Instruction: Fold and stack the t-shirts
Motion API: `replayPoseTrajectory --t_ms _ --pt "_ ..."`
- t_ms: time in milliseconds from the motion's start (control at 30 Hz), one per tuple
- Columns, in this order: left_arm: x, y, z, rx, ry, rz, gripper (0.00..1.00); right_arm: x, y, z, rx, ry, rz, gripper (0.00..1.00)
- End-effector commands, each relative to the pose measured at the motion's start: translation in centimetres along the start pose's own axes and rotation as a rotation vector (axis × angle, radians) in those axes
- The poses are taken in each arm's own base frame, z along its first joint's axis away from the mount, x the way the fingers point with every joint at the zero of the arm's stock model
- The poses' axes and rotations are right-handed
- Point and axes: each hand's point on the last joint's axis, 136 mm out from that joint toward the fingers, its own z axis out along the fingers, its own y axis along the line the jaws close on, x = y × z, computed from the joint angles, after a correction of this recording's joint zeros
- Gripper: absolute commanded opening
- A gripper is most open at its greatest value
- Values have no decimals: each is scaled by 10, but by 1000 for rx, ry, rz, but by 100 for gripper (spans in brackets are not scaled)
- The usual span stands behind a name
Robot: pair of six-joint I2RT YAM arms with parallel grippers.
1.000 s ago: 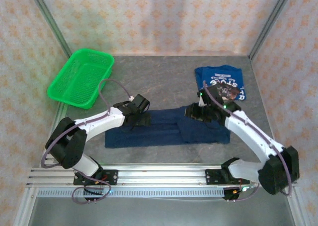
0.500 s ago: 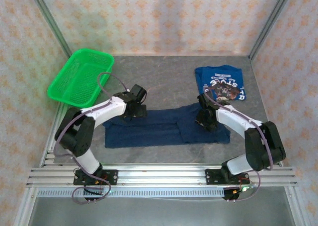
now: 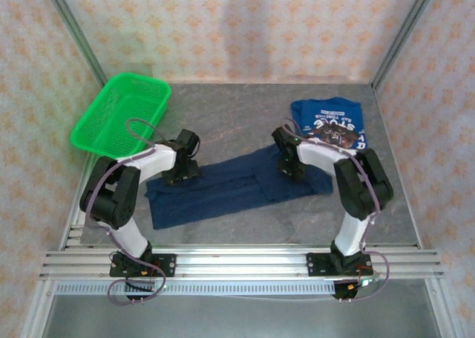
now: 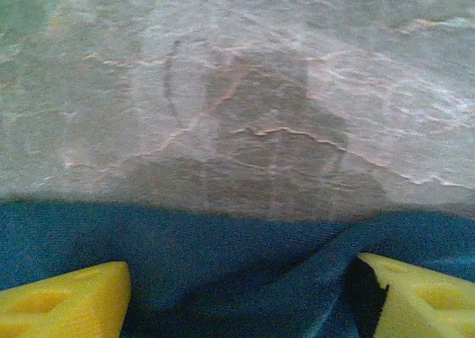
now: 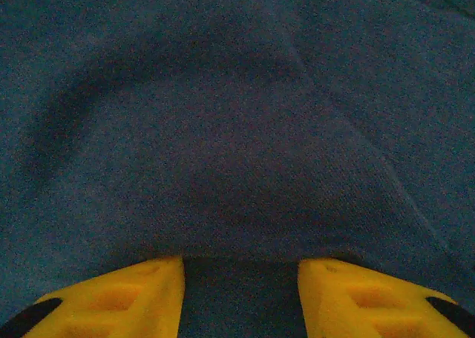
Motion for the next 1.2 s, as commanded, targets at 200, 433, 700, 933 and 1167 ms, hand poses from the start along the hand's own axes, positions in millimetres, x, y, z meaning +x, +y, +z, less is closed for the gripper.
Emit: replayPoseTrajectory --t_ms 200,433,700,933,1167 --pt "19 42 -19 -114 52 -33 81 -84 116 53 29 -12 -125 50" --pt "32 24 -21 -4 89 -64 81 -142 244 73 -445 -26 -53 58" --pt "68 4 -32 67 119 -22 81 -172 293 -93 -851 -150 -156 71" --pt "105 -13 -32 136 138 66 80 -76 212 -140 -640 18 -322 71" --pt "164 -64 -35 240 233 236 80 -1 91 -98 -551 59 -76 72"
